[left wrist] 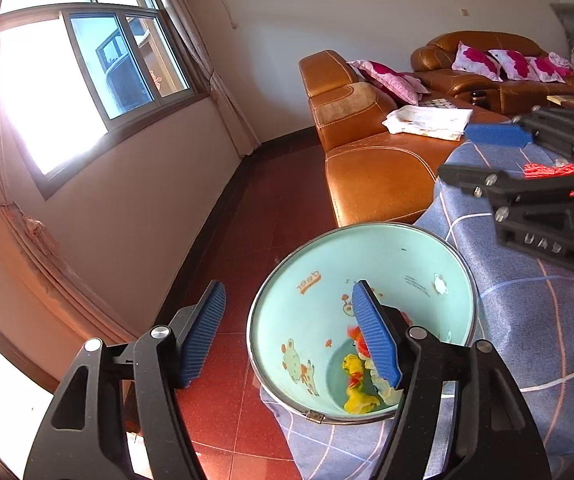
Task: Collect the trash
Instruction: 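Open both tools to drop the wrapper and bag into the bucket, then return toward the pile, then reach the left tool into the pile and grasp the printed snack packet, then lift the snack packet with the left tool while the right tool grasps the orange-blue wrapper, then carry the snack packet and orange-blue wrapper over the teal bucket with both tools, then open both tools to drop the packet and wrapper into the bucket, then move both open tools back over the pile on the table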
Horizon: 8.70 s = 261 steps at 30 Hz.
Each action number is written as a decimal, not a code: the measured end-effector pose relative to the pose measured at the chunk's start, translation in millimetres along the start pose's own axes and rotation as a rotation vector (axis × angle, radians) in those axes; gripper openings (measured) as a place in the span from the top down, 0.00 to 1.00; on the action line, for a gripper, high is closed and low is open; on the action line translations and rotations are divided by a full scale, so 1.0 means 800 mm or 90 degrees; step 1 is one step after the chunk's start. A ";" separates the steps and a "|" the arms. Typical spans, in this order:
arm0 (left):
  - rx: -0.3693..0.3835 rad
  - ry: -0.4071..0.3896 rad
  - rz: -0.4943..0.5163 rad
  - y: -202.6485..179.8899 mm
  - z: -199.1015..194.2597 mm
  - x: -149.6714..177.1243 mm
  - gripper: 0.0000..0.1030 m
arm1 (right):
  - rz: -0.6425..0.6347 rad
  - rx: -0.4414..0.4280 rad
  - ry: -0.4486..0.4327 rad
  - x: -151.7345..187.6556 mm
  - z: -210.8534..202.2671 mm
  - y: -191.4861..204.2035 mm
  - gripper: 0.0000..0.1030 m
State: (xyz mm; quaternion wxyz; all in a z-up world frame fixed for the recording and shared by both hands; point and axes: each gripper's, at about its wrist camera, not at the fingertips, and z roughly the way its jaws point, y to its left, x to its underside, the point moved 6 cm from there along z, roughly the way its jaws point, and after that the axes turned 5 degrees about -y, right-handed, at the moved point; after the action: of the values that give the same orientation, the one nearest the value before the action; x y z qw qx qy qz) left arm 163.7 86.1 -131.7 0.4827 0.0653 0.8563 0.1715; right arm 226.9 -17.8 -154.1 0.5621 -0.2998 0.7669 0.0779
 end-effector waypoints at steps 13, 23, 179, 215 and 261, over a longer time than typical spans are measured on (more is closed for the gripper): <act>0.089 -0.007 0.051 -0.084 -0.035 0.004 0.33 | 0.107 0.189 -0.026 0.006 -0.157 -0.124 0.36; 0.183 -0.020 0.099 -0.188 -0.074 0.006 0.28 | 0.225 0.355 0.088 0.162 -0.282 -0.194 0.33; -0.068 -0.018 0.007 0.027 0.019 0.004 0.79 | 0.133 0.022 0.060 0.021 -0.012 -0.043 0.92; -0.048 -0.010 0.020 0.015 0.023 0.010 0.53 | 0.067 -0.016 0.051 0.021 -0.004 -0.014 0.87; 0.232 -0.072 0.138 -0.235 -0.087 -0.002 0.40 | 0.303 0.374 0.127 0.214 -0.353 -0.193 0.44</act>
State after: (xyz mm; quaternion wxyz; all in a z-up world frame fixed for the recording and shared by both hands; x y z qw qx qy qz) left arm 115.7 -105.8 -164.0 0.4887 0.2528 0.8328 0.0609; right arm 49.0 -334.9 -175.4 0.5130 0.0544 0.8554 -0.0462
